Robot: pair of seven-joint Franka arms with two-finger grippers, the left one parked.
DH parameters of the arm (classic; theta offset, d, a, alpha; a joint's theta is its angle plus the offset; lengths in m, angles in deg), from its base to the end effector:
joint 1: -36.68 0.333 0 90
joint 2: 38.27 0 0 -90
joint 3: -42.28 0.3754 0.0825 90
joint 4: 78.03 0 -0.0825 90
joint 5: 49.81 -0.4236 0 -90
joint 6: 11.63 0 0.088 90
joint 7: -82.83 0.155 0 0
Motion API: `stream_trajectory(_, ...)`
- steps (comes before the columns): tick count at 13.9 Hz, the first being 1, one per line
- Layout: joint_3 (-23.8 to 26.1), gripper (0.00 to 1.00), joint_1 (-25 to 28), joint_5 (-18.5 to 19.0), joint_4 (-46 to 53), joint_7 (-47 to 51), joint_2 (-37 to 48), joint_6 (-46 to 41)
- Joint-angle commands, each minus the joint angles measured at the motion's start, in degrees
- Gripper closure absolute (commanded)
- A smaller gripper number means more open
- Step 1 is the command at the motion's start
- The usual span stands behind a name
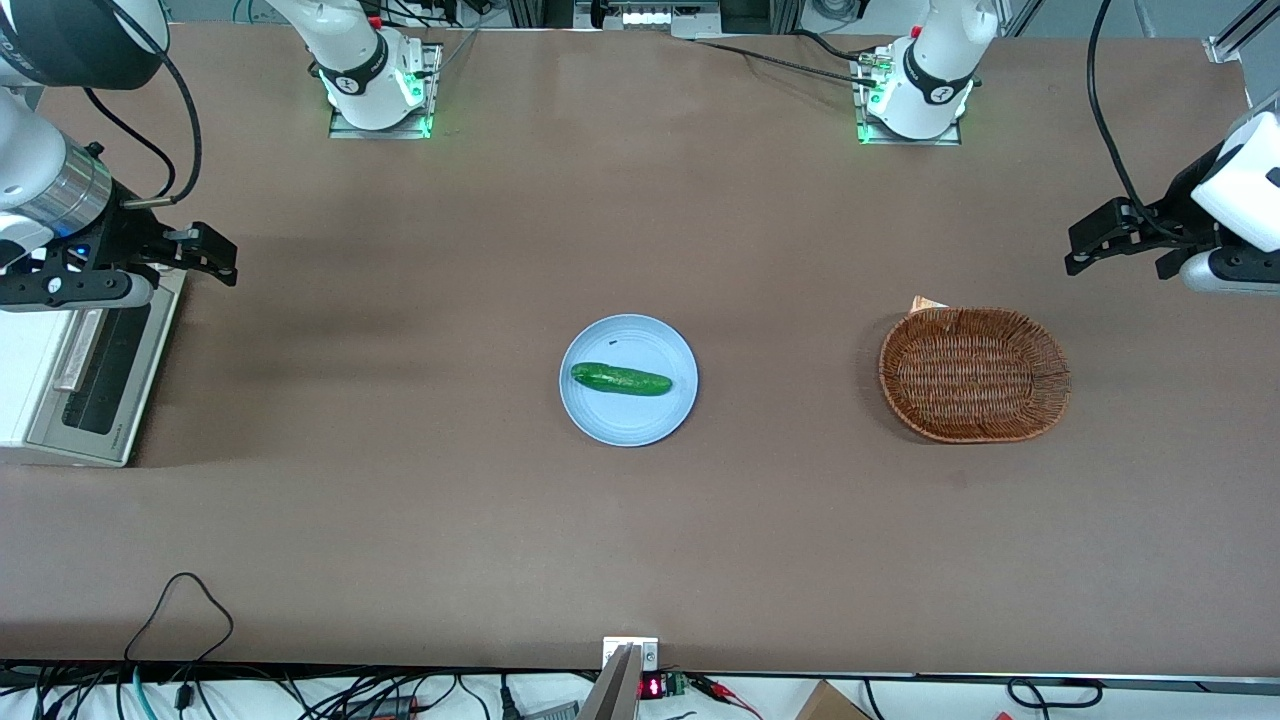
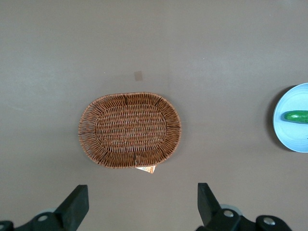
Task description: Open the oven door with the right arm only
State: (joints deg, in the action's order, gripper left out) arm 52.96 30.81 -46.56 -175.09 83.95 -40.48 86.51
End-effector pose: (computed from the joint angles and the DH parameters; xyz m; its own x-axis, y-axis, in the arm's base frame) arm 0.6117 0.0417 0.5620 0.9972 0.0724 -0.0183 0.0732 -0.9961 0.0492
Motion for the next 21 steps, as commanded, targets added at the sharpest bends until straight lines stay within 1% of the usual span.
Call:
stream_trajectory(1, -0.04, 0.45, 0.25, 0.09, -0.15, 0.28, 0.37, -0.50)
stream_trajectory(2, -0.04, 0.61, 0.25, -0.26, -0.15, 0.37, 0.37, -0.50)
stream_trajectory(3, -0.04, 0.75, 0.25, -0.26, -0.15, 0.37, 0.37, -0.50)
stream_trajectory(5, -0.12, 0.88, 0.16, -0.61, -0.15, 0.46, 0.28, -0.76)
stream_trajectory(6, -0.30, 0.97, 0.16, -1.40, -0.15, 0.46, 0.10, -0.76)
stream_trajectory(7, -0.39, 1.00, 0.16, -2.01, -0.06, 0.55, 0.02, -0.85)
stream_trajectory(9, -0.39, 1.00, 0.25, -2.02, -0.15, 1.16, -0.42, -0.94)
stream_trajectory(12, -0.39, 1.00, 0.16, -0.36, 0.12, 2.92, -2.61, -0.24)
stream_trajectory(15, -0.56, 1.00, 0.07, 4.99, 0.12, 3.09, -4.46, 1.17)
stream_trajectory(17, -1.79, 1.00, -0.02, 8.42, 0.12, 3.01, -6.31, 2.40)
stream_trajectory(19, -2.85, 1.00, -0.10, 13.07, -0.32, 3.09, -7.54, 3.28)
stream_trajectory(21, -4.07, 1.00, -0.28, 16.68, -0.41, 3.18, -8.94, 3.72)
